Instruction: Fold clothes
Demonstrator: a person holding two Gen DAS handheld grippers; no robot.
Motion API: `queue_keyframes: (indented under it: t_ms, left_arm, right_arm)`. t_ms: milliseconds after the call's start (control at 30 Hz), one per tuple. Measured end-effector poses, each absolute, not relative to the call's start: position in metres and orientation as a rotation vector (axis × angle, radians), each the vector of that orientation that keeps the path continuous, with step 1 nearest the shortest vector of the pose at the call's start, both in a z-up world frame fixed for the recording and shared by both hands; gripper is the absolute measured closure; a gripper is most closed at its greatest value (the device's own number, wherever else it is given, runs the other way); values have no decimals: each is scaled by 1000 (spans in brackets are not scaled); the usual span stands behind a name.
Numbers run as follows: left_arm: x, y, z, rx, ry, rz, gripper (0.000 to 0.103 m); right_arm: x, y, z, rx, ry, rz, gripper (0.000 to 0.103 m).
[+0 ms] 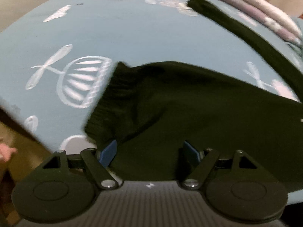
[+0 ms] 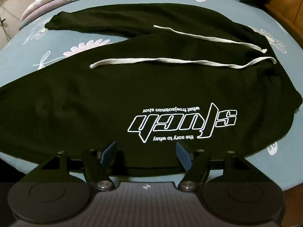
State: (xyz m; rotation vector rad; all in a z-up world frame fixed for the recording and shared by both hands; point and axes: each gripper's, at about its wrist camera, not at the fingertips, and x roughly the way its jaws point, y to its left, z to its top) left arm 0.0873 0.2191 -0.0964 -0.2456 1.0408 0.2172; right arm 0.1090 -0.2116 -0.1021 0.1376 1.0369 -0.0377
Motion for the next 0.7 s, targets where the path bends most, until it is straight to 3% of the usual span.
queue_keyframes:
  t_ms: [267,433,700]
  left_arm:
    - [89,153,-67,-156,957,-64,23]
    - [93,107,-97,81,1083,-140,24]
    - [76,129,-89,79,1085,-62,22]
  right_arm:
    - [112,-203,-95,132,1017,-27,29]
    - [109,-197,-92,104,1010,-8,29]
    - [113,-204,-95,135,1021,-14,29]
